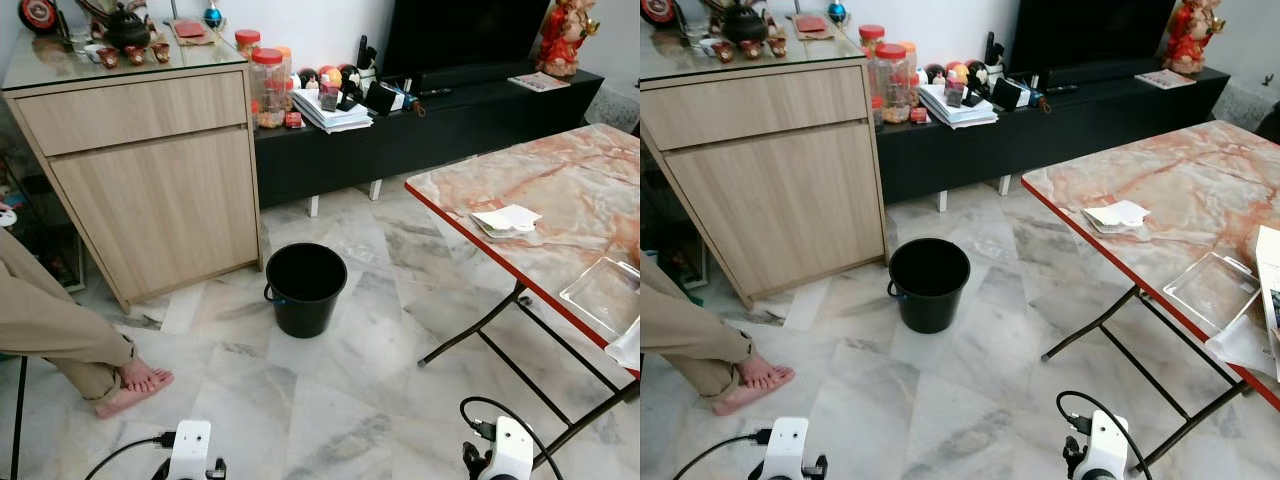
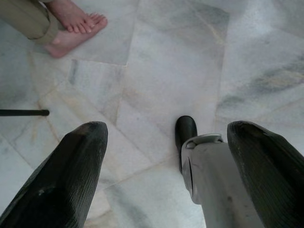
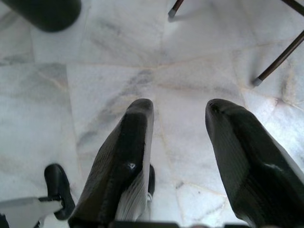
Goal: Picking trash to rubbish bin
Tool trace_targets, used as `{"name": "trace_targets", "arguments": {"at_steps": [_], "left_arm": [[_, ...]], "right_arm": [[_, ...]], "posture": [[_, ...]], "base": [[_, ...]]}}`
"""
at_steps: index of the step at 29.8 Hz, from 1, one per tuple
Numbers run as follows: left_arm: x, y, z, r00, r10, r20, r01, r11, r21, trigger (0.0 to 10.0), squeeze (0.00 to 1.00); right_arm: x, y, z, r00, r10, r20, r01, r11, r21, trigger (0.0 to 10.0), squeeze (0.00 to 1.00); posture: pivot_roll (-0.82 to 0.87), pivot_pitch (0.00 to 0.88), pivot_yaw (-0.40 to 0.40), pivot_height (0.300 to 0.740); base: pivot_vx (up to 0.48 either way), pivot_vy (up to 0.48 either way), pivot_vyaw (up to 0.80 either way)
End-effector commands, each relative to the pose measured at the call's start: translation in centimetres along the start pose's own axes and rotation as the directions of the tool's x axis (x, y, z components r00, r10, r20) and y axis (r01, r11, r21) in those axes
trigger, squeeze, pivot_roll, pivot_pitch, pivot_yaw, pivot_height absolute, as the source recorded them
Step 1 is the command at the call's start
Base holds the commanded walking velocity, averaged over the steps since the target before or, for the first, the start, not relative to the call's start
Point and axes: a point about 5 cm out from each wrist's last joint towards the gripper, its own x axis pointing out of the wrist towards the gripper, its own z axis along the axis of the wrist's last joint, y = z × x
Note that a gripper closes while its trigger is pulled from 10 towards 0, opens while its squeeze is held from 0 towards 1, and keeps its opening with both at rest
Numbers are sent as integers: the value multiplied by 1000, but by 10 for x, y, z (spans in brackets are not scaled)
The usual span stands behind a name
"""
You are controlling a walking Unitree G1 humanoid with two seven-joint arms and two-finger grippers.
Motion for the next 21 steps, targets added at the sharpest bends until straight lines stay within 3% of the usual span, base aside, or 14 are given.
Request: {"name": "trace_targets", "arguments": {"at_steps": [1, 9, 21], "left_arm": [[-1, 3, -6, 1000, 9, -22, -10, 1000, -8, 10000, 0], [2, 2, 5, 1000, 3, 2, -3, 1000, -1, 10000, 0], [2, -3, 7, 1000, -16, 6, 16, 1000, 17, 10000, 0]], "right_arm": [[-1, -5, 1, 1000, -24, 7, 24, 999, 33, 10000, 0], [0, -6, 5, 1000, -28, 12, 28, 999, 31, 10000, 0], [1, 1, 3, 1000, -22, 7, 22, 999, 23, 10000, 0]], "posture": [[127, 0, -86, 740], [128, 0, -85, 740], [129, 0, -83, 740]], "base": [[0, 0, 0], [0, 0, 0], [0, 0, -721]]}}
